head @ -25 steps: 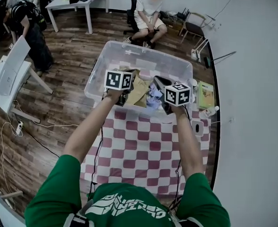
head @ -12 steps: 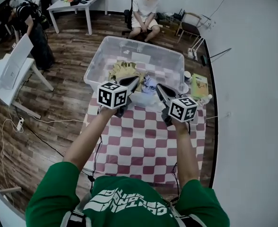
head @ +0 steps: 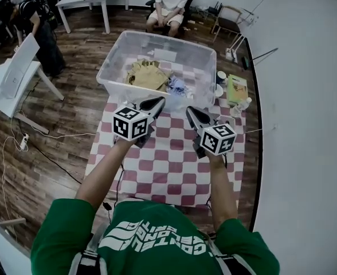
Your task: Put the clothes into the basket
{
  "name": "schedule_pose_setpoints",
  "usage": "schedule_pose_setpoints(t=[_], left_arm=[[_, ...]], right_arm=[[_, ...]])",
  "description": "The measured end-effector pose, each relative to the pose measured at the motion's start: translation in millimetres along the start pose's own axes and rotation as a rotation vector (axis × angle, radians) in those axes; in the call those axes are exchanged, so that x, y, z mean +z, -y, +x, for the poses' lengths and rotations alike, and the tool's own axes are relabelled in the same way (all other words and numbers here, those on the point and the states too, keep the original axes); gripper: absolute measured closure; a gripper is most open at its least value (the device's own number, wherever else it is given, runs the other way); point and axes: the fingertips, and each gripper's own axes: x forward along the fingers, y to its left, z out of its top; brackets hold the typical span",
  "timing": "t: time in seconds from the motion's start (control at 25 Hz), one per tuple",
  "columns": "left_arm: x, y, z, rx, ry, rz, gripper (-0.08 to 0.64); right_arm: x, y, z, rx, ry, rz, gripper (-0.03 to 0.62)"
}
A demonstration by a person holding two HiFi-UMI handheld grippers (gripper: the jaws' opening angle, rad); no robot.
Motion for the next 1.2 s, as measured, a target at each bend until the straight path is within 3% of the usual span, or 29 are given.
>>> schedule_pose_setpoints(t=[0.48, 1.2], left_arm=[[-57.0, 32.7, -13.8, -0.003, -0.059, -0.011, 0.556], [-64.2, 32.2, -20.2, 0.0, -0.087, 0.025, 0.556]], right_arm=[[-56.4, -8.1, -44.0, -0.031, -0.045, 0.025, 0.584], [-66.1, -10.9, -51.8, -0.06, -0.031, 0.022, 0.584]])
